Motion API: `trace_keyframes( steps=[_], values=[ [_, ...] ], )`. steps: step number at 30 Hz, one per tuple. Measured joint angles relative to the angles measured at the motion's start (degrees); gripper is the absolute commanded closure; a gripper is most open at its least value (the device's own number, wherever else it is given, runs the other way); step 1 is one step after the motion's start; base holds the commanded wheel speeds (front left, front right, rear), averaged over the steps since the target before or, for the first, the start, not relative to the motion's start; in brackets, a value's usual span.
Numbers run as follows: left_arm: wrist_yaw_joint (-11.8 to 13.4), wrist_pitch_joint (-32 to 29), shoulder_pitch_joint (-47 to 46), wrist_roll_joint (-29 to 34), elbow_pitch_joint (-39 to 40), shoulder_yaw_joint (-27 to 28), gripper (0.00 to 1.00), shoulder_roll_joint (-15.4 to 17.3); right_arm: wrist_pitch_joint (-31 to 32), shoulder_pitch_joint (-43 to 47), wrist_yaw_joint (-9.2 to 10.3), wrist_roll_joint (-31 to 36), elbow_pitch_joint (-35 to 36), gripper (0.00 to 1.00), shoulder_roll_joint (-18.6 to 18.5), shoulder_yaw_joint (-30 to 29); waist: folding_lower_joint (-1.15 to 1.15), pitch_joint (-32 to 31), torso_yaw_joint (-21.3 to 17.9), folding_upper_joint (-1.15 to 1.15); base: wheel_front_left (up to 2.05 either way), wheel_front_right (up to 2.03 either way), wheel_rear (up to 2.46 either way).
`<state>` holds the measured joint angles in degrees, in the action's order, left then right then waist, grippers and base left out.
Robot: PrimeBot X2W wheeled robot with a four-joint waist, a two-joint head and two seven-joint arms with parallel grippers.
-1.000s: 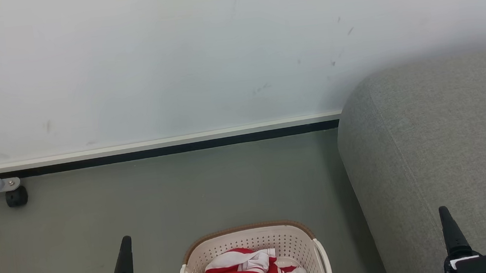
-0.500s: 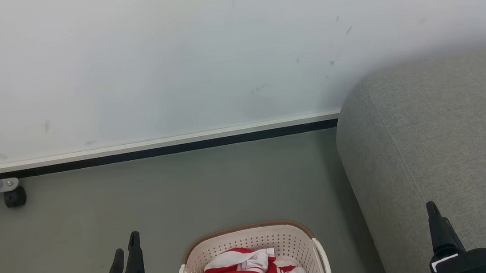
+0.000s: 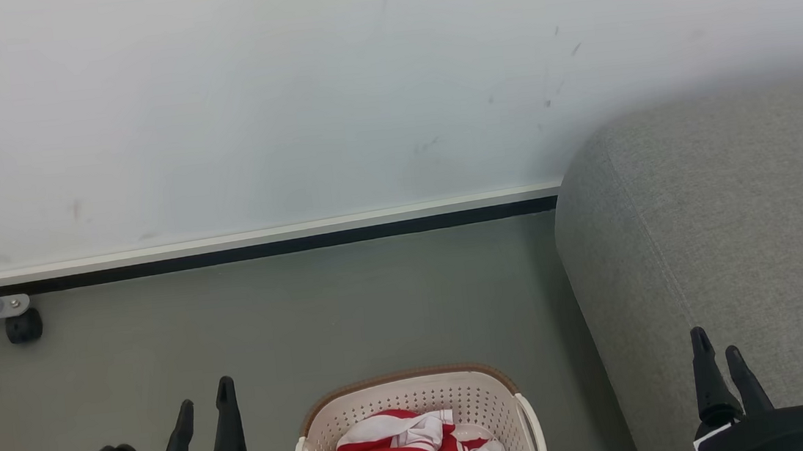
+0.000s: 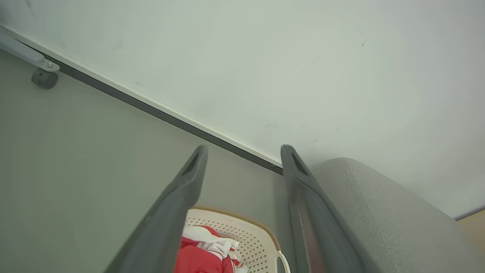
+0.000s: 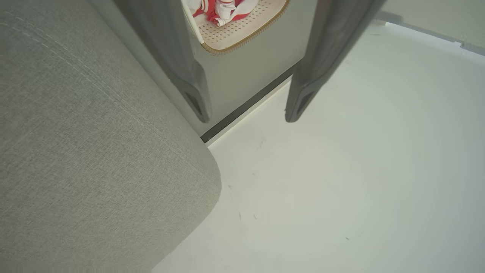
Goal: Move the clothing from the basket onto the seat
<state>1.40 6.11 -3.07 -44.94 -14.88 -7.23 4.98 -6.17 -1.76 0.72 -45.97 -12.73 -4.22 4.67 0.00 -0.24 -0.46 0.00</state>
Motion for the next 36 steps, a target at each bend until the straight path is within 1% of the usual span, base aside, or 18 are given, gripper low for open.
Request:
trace_keyframes(
  steps=[9,11,18,19,24,26,30,32,36],
  values=[
    [1.2,1.7,0.0,7.5,0.7,-0.5,0.0,0.2,-1.8,0.0,1.34,7.3,1.0,0.0,-0.6,1.3,0.0,-0.2,-0.1,0.0,0.0,0.0,0.0],
    [1.2,2.1,0.0,8.2,0.8,-0.6,0.0,0.2,-2.1,0.1,1.37,7.9,1.1,0.0,-0.6,1.4,0.0,-0.2,-0.1,0.0,0.0,0.0,0.0],
    [2.4,3.6,0.0,14.2,1.2,-1.0,0.0,0.4,-3.6,0.1,1.99,13.8,1.8,0.0,-1.2,2.4,0.0,-0.4,-0.2,0.0,0.0,0.0,0.0],
    [2.7,3.7,0.0,14.7,1.2,-1.1,0.0,0.4,-3.6,0.1,2.31,14.5,1.9,0.0,-1.3,2.5,0.0,-0.5,-0.2,0.0,0.0,0.0,0.0],
    [3.2,4.7,0.0,18.5,1.3,-1.5,0.0,0.4,-4.8,0.1,2.38,18.4,2.6,0.0,-1.5,3.3,0.0,-0.7,-0.2,0.0,0.0,0.0,0.0],
    [3.4,5.3,0.1,20.3,1.3,-1.7,0.0,0.4,-5.1,0.2,2.81,20.1,2.8,0.0,-1.6,3.6,0.0,-0.7,-0.2,0.0,0.0,0.0,0.0],
    [3.7,6.2,0.1,22.8,1.4,-2.2,0.0,0.4,-6.1,0.4,2.89,23.1,3.2,0.0,-1.8,4.1,0.0,-0.8,-0.3,0.0,0.0,0.0,0.0],
    [4.2,6.6,0.2,24.6,1.4,-2.3,0.0,0.4,-6.5,0.6,3.31,24.9,3.6,0.0,-1.9,4.5,0.0,-0.8,-0.3,0.0,0.0,0.0,0.0],
    [4.3,7.3,0.2,27.5,1.5,-2.5,0.0,0.4,-7.4,1.1,3.38,28.1,4.0,0.0,-2.0,5.0,0.0,-0.9,-0.4,0.0,0.0,0.0,0.0]
  ],
)
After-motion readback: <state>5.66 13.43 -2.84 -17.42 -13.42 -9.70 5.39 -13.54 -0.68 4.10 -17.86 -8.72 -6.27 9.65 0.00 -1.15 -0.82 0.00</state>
